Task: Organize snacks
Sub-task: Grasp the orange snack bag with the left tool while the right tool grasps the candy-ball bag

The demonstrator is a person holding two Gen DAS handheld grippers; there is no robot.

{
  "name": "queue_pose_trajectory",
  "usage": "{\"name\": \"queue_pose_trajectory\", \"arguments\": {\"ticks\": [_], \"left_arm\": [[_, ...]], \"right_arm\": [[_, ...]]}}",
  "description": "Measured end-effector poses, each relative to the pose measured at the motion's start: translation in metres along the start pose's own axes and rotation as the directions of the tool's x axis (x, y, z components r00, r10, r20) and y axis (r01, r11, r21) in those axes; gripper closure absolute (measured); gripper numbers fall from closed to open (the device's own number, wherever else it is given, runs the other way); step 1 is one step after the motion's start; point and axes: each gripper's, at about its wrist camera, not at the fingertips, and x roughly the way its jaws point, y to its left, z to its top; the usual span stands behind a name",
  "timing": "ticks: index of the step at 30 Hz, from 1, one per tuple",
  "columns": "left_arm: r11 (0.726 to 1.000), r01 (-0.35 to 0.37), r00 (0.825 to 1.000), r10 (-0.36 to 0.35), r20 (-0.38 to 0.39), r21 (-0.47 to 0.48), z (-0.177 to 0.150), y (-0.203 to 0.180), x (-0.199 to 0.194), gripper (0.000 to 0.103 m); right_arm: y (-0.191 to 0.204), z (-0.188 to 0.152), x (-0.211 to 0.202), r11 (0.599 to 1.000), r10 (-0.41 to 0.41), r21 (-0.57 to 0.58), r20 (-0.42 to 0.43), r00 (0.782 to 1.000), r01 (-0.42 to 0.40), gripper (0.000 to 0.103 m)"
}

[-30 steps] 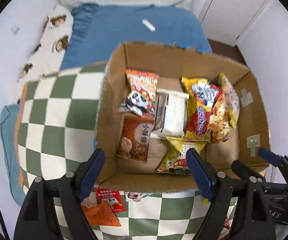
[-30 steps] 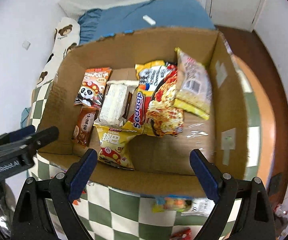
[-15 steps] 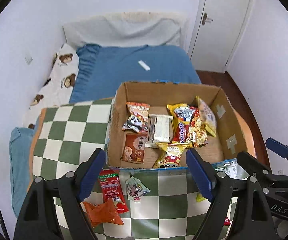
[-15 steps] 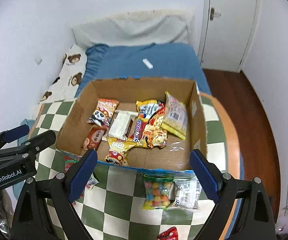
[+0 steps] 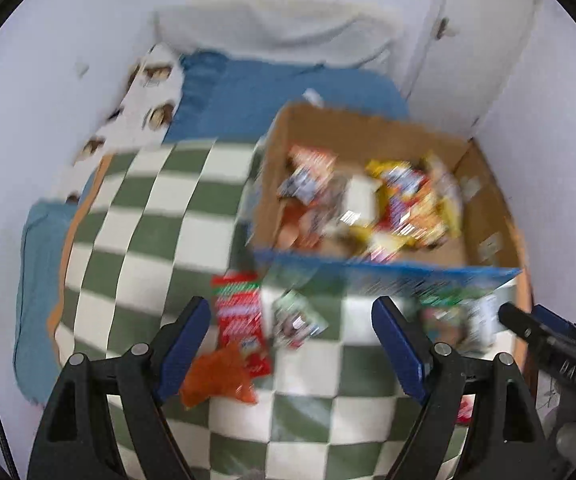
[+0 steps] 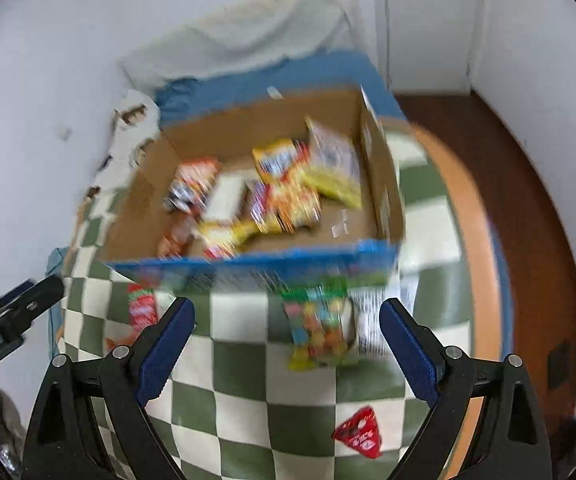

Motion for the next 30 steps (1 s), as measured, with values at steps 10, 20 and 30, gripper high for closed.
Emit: {"name": "queue_pose_trajectory", "arguments": {"ticks": [10, 20, 30], "left_arm": [[0.989, -0.101, 0.952, 0.065, -0.299, -0.104, -0.046, 0.072, 0.099, 0.021], [0.988, -0.080, 0.891, 0.012, -0.453, -0.131, -0.074, 0.088, 0.163, 0.023], [0.995, -0.004, 0.892, -0.040, -0.451, -0.095, -0.150, 0.060, 0.124, 0.040]], "right_arm": [[-0.014, -0.024, 0.119, 0.997, -0.060, 0.030, -0.162, 0.985, 0.065, 0.023], [-0.002, -0.042, 0.150, 0.991, -0.135, -0.021, -0.200, 0.970, 0.133, 0.048], [0.026, -0.117, 0.127, 0.990, -0.078, -0.134, -0.302, 0.950, 0.039, 0.049]]}}
